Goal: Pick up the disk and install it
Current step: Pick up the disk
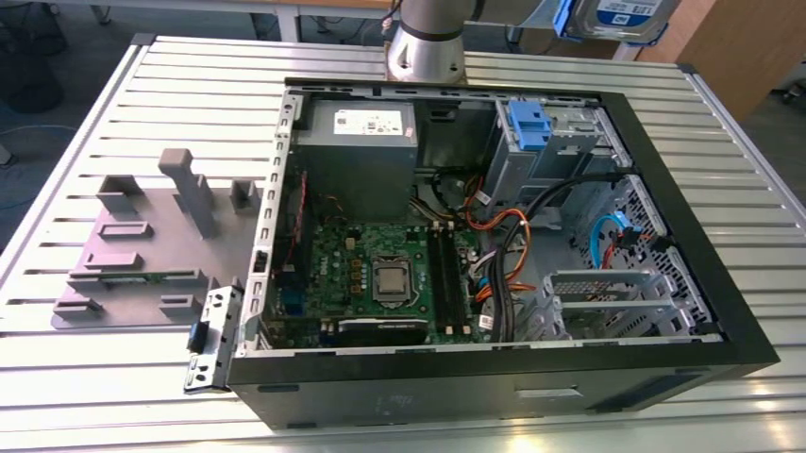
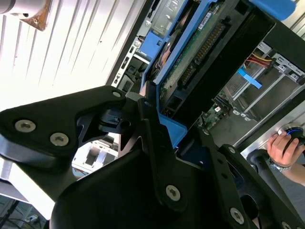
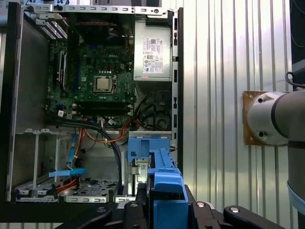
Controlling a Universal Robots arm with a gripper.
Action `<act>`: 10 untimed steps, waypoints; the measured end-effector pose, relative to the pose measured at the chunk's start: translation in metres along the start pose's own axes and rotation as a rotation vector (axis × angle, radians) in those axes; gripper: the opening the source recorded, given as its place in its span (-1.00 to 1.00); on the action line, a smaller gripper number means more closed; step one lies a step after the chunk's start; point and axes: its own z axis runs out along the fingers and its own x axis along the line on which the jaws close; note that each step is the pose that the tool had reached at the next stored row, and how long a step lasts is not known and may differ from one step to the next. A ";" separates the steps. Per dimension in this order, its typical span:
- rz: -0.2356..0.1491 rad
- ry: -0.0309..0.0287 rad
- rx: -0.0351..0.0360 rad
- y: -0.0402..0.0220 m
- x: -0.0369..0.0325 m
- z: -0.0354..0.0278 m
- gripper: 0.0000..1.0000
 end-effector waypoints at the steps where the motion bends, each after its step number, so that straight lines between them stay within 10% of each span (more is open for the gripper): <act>1: 0.000 0.0001 -0.0001 -0.0009 0.0000 -0.0001 -0.26; 10: 0.000 0.0000 -0.0008 -0.0086 0.0000 -0.0008 -0.26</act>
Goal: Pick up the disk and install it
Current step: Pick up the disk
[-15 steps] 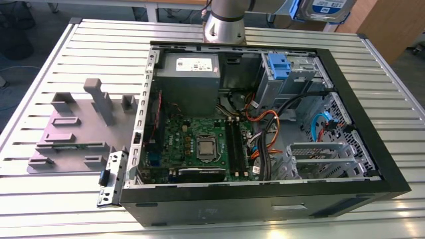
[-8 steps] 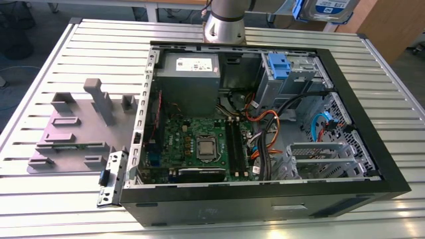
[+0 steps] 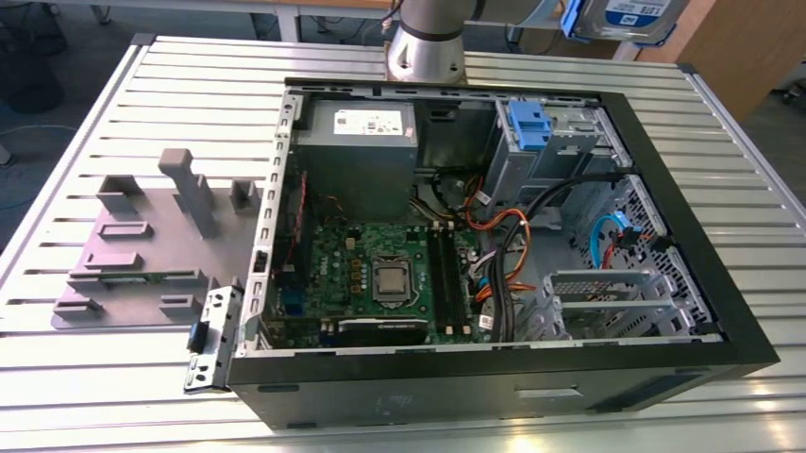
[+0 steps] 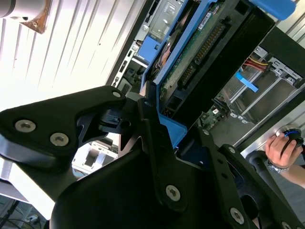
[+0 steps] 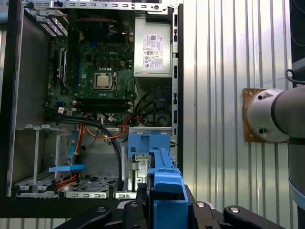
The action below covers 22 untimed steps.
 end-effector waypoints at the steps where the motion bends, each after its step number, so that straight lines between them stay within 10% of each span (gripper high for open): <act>1: 0.000 -0.0001 0.0000 -0.0009 0.0000 0.0000 -0.26; 22: 0.000 -0.0001 -0.0018 -0.0195 0.0000 -0.0016 -0.26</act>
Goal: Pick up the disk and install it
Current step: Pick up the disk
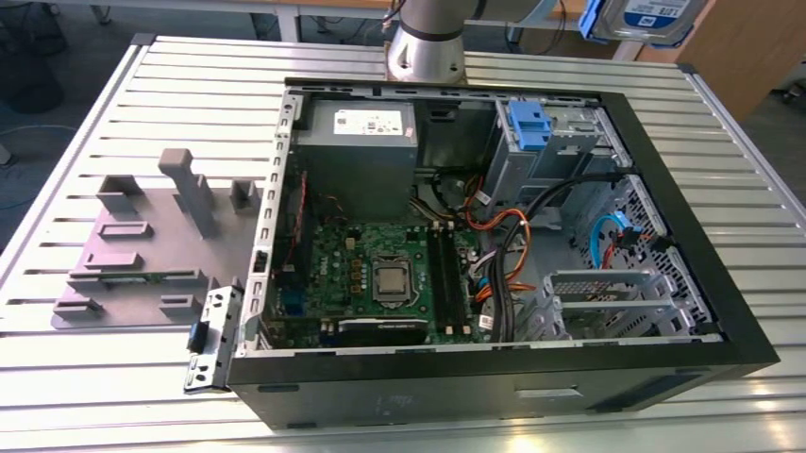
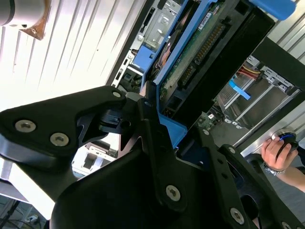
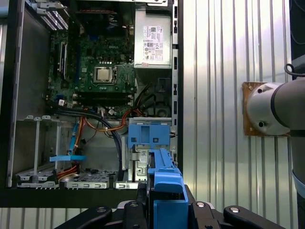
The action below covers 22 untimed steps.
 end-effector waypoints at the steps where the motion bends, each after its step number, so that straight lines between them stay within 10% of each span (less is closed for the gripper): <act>1: 0.000 0.0001 -0.0001 -0.0008 0.0000 -0.0001 -0.26; 22: 0.000 0.0001 -0.0016 -0.0187 0.0000 -0.0017 -0.26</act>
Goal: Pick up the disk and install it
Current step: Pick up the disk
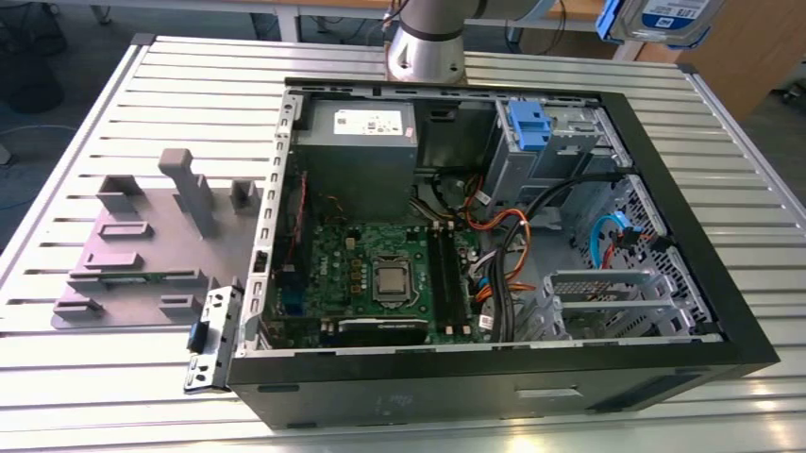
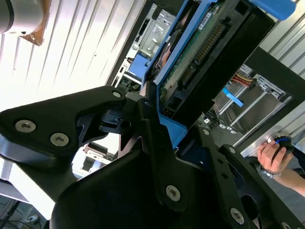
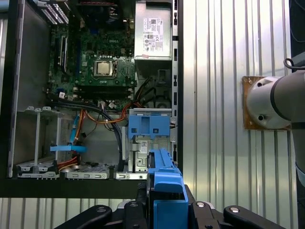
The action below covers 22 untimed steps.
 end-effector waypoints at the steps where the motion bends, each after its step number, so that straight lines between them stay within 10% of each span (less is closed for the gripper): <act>1: 0.000 -0.0001 0.0000 -0.0009 0.0000 -0.0001 -0.26; 22: 0.000 0.0000 -0.0013 -0.0152 0.0000 -0.0014 -0.26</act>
